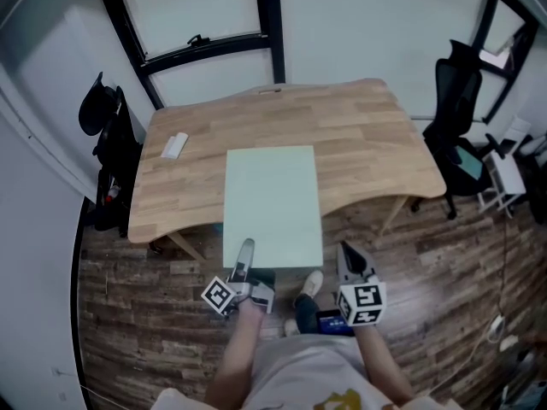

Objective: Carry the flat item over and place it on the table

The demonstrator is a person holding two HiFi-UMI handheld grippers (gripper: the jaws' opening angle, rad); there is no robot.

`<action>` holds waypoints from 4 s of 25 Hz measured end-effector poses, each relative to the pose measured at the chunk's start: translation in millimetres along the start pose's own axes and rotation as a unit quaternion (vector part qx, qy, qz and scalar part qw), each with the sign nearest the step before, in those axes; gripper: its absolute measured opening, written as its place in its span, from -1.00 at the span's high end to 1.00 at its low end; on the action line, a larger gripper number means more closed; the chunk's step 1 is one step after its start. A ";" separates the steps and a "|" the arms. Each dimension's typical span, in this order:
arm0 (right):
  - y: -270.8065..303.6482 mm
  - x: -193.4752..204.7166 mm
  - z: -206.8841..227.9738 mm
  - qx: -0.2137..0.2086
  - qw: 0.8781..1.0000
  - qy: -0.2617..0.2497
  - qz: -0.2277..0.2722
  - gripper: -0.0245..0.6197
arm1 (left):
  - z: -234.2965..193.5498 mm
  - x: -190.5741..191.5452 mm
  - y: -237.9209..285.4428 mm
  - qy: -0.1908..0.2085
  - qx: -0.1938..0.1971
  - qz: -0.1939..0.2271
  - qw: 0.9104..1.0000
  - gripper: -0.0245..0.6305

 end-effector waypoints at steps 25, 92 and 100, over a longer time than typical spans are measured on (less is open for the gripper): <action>46.6 -0.1 21.2 0.006 1.000 0.001 -0.029 0.93 | -32.9 -6.0 34.4 -0.015 -0.029 0.000 0.999 0.04; 104.1 55.2 57.4 0.014 0.989 0.019 -0.144 0.93 | -132.0 16.6 39.0 -0.045 -0.128 0.022 0.990 0.04; 111.7 58.0 58.3 0.014 0.988 0.018 -0.156 0.93 | -141.1 16.0 42.3 -0.034 -0.141 0.036 0.989 0.04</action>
Point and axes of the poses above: the fingertips, and each gripper's own axes: y forward along the fingers, z to its right, x out of its underside, the point moved 9 cm from there along -y, backward along the fingers, and after that the axes turned 8 degrees about y, right-handed, at the moved point
